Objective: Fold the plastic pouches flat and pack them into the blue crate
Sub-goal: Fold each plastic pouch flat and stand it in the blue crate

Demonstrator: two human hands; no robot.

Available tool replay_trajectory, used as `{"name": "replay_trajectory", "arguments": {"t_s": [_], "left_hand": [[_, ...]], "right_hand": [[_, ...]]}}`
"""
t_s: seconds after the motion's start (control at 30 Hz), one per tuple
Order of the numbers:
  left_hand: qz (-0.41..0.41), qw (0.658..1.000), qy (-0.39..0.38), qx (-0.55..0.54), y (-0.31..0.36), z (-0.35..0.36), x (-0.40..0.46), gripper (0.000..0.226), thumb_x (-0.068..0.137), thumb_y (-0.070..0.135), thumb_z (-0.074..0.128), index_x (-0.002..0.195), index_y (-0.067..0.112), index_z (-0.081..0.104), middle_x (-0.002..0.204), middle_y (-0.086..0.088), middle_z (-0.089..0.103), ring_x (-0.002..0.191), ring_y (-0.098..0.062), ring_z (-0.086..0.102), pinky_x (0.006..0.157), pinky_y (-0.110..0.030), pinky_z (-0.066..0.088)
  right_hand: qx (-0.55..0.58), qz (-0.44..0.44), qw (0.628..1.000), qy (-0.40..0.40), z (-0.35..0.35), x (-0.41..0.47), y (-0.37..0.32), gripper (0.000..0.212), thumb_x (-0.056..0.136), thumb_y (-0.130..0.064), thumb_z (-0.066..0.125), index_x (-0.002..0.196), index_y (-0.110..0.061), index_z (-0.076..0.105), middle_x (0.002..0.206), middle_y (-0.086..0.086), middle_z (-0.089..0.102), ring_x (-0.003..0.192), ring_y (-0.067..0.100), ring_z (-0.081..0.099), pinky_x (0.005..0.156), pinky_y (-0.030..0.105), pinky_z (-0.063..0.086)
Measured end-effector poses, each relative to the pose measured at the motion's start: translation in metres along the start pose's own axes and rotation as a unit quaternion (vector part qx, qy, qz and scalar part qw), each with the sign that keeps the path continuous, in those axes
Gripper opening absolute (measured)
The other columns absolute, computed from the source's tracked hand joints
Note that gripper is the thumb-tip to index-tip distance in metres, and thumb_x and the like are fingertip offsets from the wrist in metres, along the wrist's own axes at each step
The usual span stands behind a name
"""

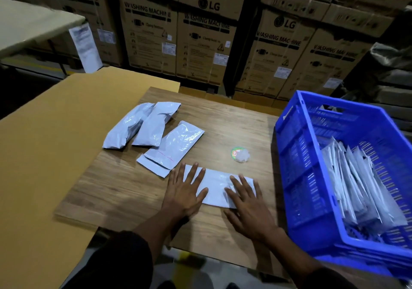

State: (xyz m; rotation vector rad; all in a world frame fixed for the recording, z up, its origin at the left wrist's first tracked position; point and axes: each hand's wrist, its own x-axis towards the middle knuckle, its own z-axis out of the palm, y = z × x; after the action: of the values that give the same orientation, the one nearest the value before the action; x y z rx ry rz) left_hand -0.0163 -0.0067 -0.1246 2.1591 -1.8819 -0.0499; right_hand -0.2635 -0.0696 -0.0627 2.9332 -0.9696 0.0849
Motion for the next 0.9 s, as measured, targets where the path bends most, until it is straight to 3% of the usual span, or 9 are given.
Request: {"name": "replay_trajectory", "arguments": {"t_s": [0.1, 0.23, 0.3, 0.37, 0.5, 0.6, 0.67, 0.77, 0.9], "left_hand": [[0.021, 1.000, -0.004, -0.003, -0.006, -0.001, 0.003, 0.072, 0.102, 0.067, 0.010, 0.161, 0.029, 0.026, 0.169, 0.002, 0.017, 0.155, -0.035, 0.018, 0.119, -0.059, 0.019], [0.085, 0.993, 0.087, 0.006, 0.003, -0.012, -0.010, 0.086, 0.097, 0.067, 0.037, 0.159, 0.009, 0.028, 0.168, -0.009, 0.023, 0.155, -0.034, 0.018, 0.121, -0.061, 0.018], [0.145, 0.982, 0.113, 0.038, 0.004, -0.015, -0.016, 0.079, 0.096, 0.056, 0.051, 0.156, 0.006, 0.038, 0.165, -0.011, 0.030, 0.154, -0.033, 0.021, 0.121, -0.063, 0.015], [0.175, 0.973, 0.133, 0.067, 0.001, -0.015, -0.017, 0.052, 0.095, 0.032, 0.055, 0.143, 0.011, 0.057, 0.157, -0.010, 0.045, 0.150, -0.034, 0.033, 0.120, -0.065, 0.016], [0.125, 0.978, 0.139, 0.091, -0.001, -0.029, -0.003, 0.043, 0.091, 0.015, 0.045, 0.120, 0.027, 0.073, 0.139, -0.005, 0.064, 0.136, -0.035, 0.052, 0.112, -0.067, 0.024], [0.101, 0.982, 0.128, 0.090, -0.002, -0.039, 0.002, 0.054, 0.079, 0.009, 0.065, 0.127, 0.033, 0.067, 0.146, -0.004, 0.058, 0.144, -0.034, 0.042, 0.113, -0.070, 0.017], [0.091, 0.985, 0.122, 0.083, -0.006, -0.044, 0.003, 0.066, 0.070, 0.002, 0.076, 0.128, 0.033, 0.065, 0.150, -0.004, 0.054, 0.148, -0.034, 0.035, 0.114, -0.073, 0.014], [0.076, 0.984, 0.135, 0.087, -0.003, -0.051, 0.004, 0.070, 0.072, 0.008, 0.083, 0.135, 0.030, 0.061, 0.160, -0.008, 0.042, 0.152, -0.036, 0.026, 0.113, -0.074, 0.014], [0.033, 0.972, 0.206, 0.112, 0.008, -0.071, 0.004, 0.068, 0.099, 0.038, 0.049, 0.160, 0.015, 0.026, 0.169, -0.015, 0.016, 0.156, -0.033, 0.013, 0.119, -0.069, 0.010]], "right_hand": [[0.023, -0.008, 1.000, 0.020, 0.003, 0.007, -0.004, 0.036, 0.093, -0.038, 0.053, 0.122, -0.017, 0.059, 0.157, 0.011, 0.037, 0.150, 0.035, 0.023, 0.112, 0.063, 0.030], [0.048, 0.002, 0.997, 0.054, 0.008, 0.009, -0.004, 0.016, 0.096, -0.028, 0.053, 0.104, -0.018, 0.062, 0.145, 0.007, 0.051, 0.143, 0.033, 0.037, 0.106, 0.056, 0.042], [0.071, 0.013, 0.995, 0.071, 0.007, 0.012, -0.007, 0.018, 0.096, -0.027, 0.051, 0.104, -0.015, 0.062, 0.141, 0.007, 0.056, 0.141, 0.032, 0.042, 0.103, 0.056, 0.044], [0.092, 0.012, 0.992, 0.089, 0.004, 0.014, -0.011, 0.023, 0.097, -0.028, 0.045, 0.106, -0.014, 0.061, 0.141, 0.007, 0.056, 0.140, 0.031, 0.042, 0.101, 0.056, 0.046], [0.032, -0.100, 0.987, 0.123, -0.011, 0.012, -0.026, 0.027, 0.096, -0.029, 0.052, 0.122, -0.023, 0.057, 0.155, -0.003, 0.042, 0.149, 0.032, 0.028, 0.110, 0.067, 0.030], [-0.035, -0.221, 0.965, 0.134, -0.011, 0.008, -0.025, 0.020, 0.101, -0.031, 0.054, 0.114, -0.028, 0.068, 0.147, -0.011, 0.053, 0.150, 0.032, 0.026, 0.107, 0.076, 0.022], [-0.051, -0.212, 0.968, 0.125, -0.010, 0.013, -0.014, 0.018, 0.100, -0.027, 0.052, 0.105, -0.027, 0.069, 0.139, -0.009, 0.060, 0.146, 0.036, 0.033, 0.105, 0.073, 0.028], [-0.021, -0.166, 0.976, 0.140, -0.020, 0.025, -0.006, 0.011, 0.093, -0.026, 0.060, 0.097, -0.023, 0.070, 0.112, -0.002, 0.071, 0.118, 0.036, 0.062, 0.081, 0.048, 0.054], [0.143, -0.014, 0.979, 0.145, -0.055, 0.033, -0.009, 0.016, 0.085, -0.039, 0.060, 0.085, -0.028, 0.071, 0.091, -0.004, 0.071, 0.083, 0.024, 0.067, 0.057, 0.037, 0.053]]}}
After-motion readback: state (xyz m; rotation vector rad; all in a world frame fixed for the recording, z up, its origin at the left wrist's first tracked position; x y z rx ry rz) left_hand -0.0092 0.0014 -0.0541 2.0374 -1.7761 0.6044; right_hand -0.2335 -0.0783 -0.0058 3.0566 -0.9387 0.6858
